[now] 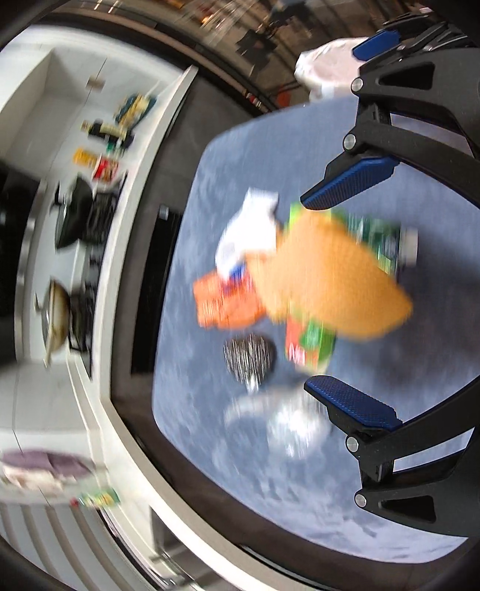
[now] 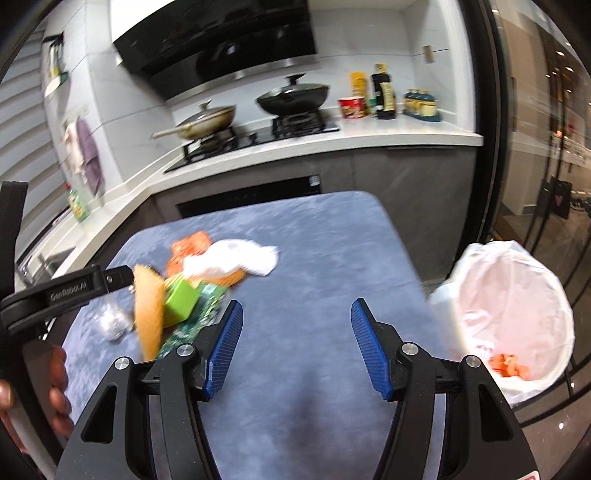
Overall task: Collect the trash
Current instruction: 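Move both grippers back from the bin to the table, then grasp the clear plastic bag with the left gripper while the right grasps the orange foam mesh sleeve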
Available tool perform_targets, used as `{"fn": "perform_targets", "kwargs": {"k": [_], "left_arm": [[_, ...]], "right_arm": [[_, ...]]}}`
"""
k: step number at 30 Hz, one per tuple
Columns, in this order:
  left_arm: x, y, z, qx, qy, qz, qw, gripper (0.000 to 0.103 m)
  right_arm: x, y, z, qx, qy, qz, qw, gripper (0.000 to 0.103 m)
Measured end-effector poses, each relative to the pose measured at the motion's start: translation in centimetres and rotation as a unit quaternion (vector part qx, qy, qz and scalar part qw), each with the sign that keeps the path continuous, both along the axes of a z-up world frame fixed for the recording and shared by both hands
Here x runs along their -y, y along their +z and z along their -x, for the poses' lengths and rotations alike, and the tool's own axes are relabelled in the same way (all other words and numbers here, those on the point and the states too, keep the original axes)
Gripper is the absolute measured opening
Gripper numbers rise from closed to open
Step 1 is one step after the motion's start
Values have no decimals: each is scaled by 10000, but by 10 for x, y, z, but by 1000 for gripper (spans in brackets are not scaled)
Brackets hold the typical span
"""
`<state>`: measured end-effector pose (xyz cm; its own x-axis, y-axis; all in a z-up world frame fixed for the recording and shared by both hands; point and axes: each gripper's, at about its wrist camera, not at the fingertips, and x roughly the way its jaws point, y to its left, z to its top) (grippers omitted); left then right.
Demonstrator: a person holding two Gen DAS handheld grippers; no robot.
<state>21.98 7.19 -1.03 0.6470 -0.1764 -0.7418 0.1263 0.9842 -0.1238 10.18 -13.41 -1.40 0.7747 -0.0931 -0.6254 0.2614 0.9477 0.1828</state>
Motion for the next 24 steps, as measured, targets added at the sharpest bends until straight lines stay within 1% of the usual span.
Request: {"fn": "perform_targets", "kwargs": {"k": [4,7,11,18,22,23,24], "left_arm": [[-42,-15,-17,-184,394,41,9990,87],[-63,-24,-26,-277,575,59,9979,87],[-78,-38,-37,-373,720,65,9967,89],[-93,-64,-60,-621,765,85,9951,90],[-99,-77,-71,-748,735,200,9943,89],[-99,-79,-73,-756,707,213,9944,87],[-98,-80,-75,-758,671,224,9946,81]], "right_arm": [[-24,-11,-12,-151,191,-33,9997,59],[-39,-19,-21,-257,306,-43,9992,59],[-59,-31,-34,-413,448,-48,9981,59],[-82,-46,-49,-612,615,-16,9962,59],[-89,-48,-56,-659,668,-33,9956,59],[-90,-48,-56,-658,678,-36,9955,59],[-93,-47,-58,-654,700,-39,9954,59]]}}
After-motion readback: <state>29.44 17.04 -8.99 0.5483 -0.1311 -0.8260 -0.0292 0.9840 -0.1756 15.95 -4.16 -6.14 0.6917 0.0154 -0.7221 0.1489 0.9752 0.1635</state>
